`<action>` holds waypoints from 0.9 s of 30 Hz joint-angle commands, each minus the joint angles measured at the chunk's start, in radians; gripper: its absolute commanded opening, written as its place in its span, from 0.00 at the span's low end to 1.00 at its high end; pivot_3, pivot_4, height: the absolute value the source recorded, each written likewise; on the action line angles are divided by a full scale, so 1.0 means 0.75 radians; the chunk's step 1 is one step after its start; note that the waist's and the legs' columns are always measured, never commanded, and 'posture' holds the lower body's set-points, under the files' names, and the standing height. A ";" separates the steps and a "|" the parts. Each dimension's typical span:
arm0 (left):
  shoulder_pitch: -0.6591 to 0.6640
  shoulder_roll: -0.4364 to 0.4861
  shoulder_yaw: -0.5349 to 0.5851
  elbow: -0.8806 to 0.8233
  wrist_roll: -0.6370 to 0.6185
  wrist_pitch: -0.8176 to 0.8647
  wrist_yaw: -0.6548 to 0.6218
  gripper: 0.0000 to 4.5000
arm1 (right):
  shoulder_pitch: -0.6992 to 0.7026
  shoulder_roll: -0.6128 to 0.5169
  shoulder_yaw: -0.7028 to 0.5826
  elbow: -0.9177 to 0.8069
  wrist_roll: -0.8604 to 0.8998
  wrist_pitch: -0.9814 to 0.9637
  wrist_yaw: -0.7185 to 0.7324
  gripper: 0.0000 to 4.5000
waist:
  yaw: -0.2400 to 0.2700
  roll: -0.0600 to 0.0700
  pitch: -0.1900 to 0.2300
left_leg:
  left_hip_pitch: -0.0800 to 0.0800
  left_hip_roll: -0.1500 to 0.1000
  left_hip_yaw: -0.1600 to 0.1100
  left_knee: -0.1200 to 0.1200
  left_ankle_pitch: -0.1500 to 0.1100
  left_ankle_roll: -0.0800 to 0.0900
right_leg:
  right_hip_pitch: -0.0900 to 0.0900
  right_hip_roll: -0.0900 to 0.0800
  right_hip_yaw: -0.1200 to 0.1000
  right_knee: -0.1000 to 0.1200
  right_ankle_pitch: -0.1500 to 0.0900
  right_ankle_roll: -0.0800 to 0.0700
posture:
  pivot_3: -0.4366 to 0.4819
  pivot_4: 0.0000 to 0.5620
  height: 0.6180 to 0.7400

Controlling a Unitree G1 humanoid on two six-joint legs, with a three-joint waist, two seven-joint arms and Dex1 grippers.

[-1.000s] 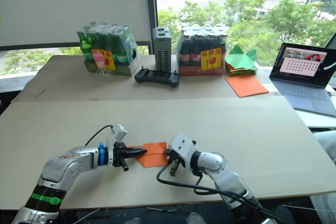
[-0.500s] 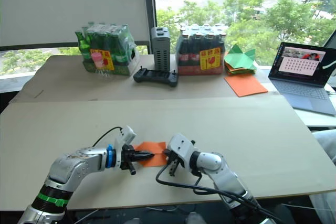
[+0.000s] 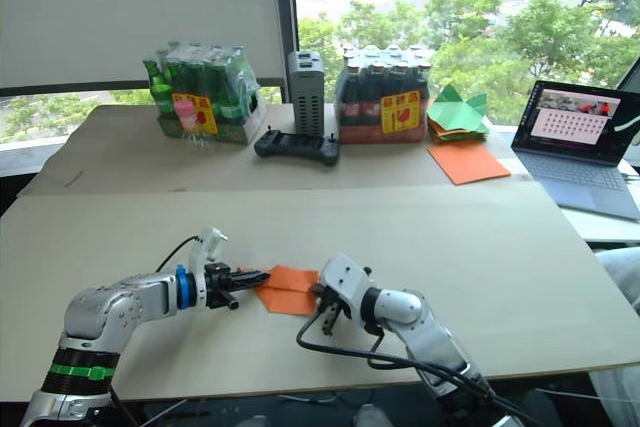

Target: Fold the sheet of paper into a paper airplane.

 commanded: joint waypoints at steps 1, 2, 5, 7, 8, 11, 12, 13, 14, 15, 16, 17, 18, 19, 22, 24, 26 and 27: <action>0.031 0.009 0.013 -0.077 -0.036 0.005 -0.001 0.00 | 0.013 -0.001 0.029 0.050 -0.018 0.024 0.018 0.01 | -0.002 0.000 0.000 | 0.000 0.000 0.000 0.000 0.000 0.000 | 0.000 0.000 0.000 0.000 0.000 0.000 | 0.48 0.27 1.00; 0.040 0.013 0.005 -0.076 -0.029 -0.003 0.002 0.00 | 0.011 0.001 0.030 0.051 -0.019 0.023 0.020 0.01 | -0.002 0.000 0.000 | 0.000 0.000 0.000 0.000 0.000 0.000 | 0.000 0.000 0.000 0.000 0.000 0.000 | 0.48 0.27 1.00; 0.067 0.022 -0.014 -0.050 0.008 -0.039 0.012 0.00 | 0.004 0.006 0.032 0.050 -0.020 0.025 0.025 0.01 | -0.003 0.000 0.000 | 0.000 0.000 0.000 0.000 0.000 0.000 | 0.000 0.000 0.000 0.000 0.000 0.000 | 0.48 0.27 1.00; 0.075 0.025 -0.013 -0.025 0.022 -0.056 0.015 0.00 | 0.002 0.007 0.030 0.052 -0.019 0.024 0.026 0.01 | -0.002 0.000 0.000 | 0.000 0.000 0.000 0.000 0.000 0.000 | 0.000 0.000 0.000 0.000 0.000 0.000 | 0.48 0.27 1.00; 0.077 0.028 -0.013 -0.010 0.033 -0.066 0.017 0.00 | 0.001 0.007 0.030 0.053 -0.019 0.023 0.026 0.01 | -0.001 0.000 0.000 | 0.000 0.000 0.000 0.000 0.000 0.000 | 0.000 0.000 0.000 0.000 0.000 0.000 | 0.48 0.27 1.00; 0.075 0.031 0.006 0.046 0.047 -0.086 0.027 0.00 | 0.001 0.004 0.028 0.054 -0.019 0.021 0.027 0.01 | -0.002 0.000 0.000 | 0.001 0.000 0.000 0.000 0.000 0.000 | 0.000 0.000 0.000 0.000 0.000 0.000 | 0.48 0.27 1.00; 0.072 0.031 0.011 0.057 0.044 -0.089 0.029 0.00 | 0.000 0.004 0.028 0.055 -0.018 0.020 0.027 0.01 | -0.002 0.000 0.000 | 0.001 0.000 0.000 0.000 0.000 0.000 | 0.000 0.000 0.000 0.000 0.000 0.000 | 0.48 0.27 1.00; 0.067 0.030 0.019 0.065 0.038 -0.087 0.031 0.00 | 0.001 0.004 0.027 0.054 -0.018 0.020 0.027 0.01 | -0.002 0.000 0.000 | 0.001 0.000 0.000 -0.001 0.000 0.000 | 0.000 0.000 0.000 0.000 0.000 0.000 | 0.48 0.27 1.00; 0.061 0.029 0.025 0.072 0.033 -0.082 0.034 0.00 | 0.002 0.004 0.027 0.054 -0.018 0.021 0.027 0.01 | -0.002 0.000 0.000 | 0.001 0.000 0.000 -0.001 0.000 0.000 | 0.000 0.000 0.000 0.000 0.000 0.000 | 0.48 0.27 1.00; 0.057 0.031 0.027 0.079 0.034 -0.086 0.037 0.00 | 0.003 0.004 0.027 0.053 -0.018 0.020 0.027 0.01 | -0.002 0.000 0.000 | 0.001 0.000 0.000 -0.001 0.000 0.000 | 0.000 0.000 0.000 0.000 0.000 0.000 | 0.48 0.27 1.00; 0.053 0.031 0.029 0.088 0.035 -0.091 0.038 0.00 | 0.003 0.004 0.027 0.054 -0.018 0.020 0.027 0.01 | -0.002 0.000 0.000 | 0.001 0.000 0.000 -0.001 0.000 0.000 | 0.000 0.000 0.000 0.000 0.000 0.000 | 0.48 0.27 1.00; 0.048 0.028 0.038 0.097 0.028 -0.089 0.041 0.00 | 0.003 0.004 0.028 0.054 -0.018 0.019 0.027 0.01 | -0.002 0.000 0.000 | 0.001 0.000 0.000 -0.001 0.000 0.000 | 0.000 0.000 0.000 0.000 0.000 0.000 | 0.48 0.27 1.00; 0.044 0.023 0.048 0.106 0.022 -0.085 0.046 0.00 | 0.003 0.004 0.028 0.054 -0.018 0.019 0.027 0.01 | -0.002 0.000 0.000 | 0.001 0.000 0.000 -0.001 0.000 0.000 | 0.000 0.000 0.000 0.000 0.000 0.000 | 0.48 0.27 1.00; 0.039 0.019 0.059 0.114 0.015 -0.076 0.053 0.00 | 0.004 0.003 0.028 0.053 -0.018 0.018 0.028 0.01 | -0.003 0.000 0.000 | 0.001 0.000 0.000 -0.001 0.000 0.000 | 0.000 0.000 0.000 0.000 0.000 0.000 | 0.48 0.27 1.00; 0.034 0.015 0.084 0.133 0.010 -0.068 0.067 0.00 | 0.006 0.002 0.028 0.052 -0.017 0.017 0.029 0.01 | -0.003 0.000 0.000 | 0.001 0.000 0.000 -0.001 0.000 0.000 | 0.000 0.000 0.000 0.000 0.000 0.000 | 0.48 0.27 1.00; 0.036 0.014 0.097 0.146 0.010 -0.066 0.075 0.00 | 0.007 0.000 0.028 0.052 -0.018 0.015 0.030 0.01 | -0.003 0.000 0.000 | 0.001 0.000 0.000 -0.001 0.000 0.000 | 0.000 0.000 0.000 0.000 0.000 0.000 | 0.48 0.27 1.00; 0.049 0.026 0.088 0.145 0.022 -0.077 0.068 0.00 | 0.007 0.000 0.028 0.053 -0.018 0.014 0.030 0.01 | -0.003 0.000 0.000 | 0.001 0.000 0.000 -0.001 0.000 0.000 | 0.000 0.000 0.000 0.001 0.000 0.000 | 0.48 0.27 1.00; 0.056 0.028 0.088 0.146 0.022 -0.071 0.067 0.00 | 0.007 0.000 0.028 0.053 -0.019 0.013 0.030 0.01 | -0.003 0.000 0.000 | 0.001 0.000 0.000 -0.001 0.000 0.000 | 0.000 0.000 0.000 0.000 0.000 0.000 | 0.48 0.27 1.00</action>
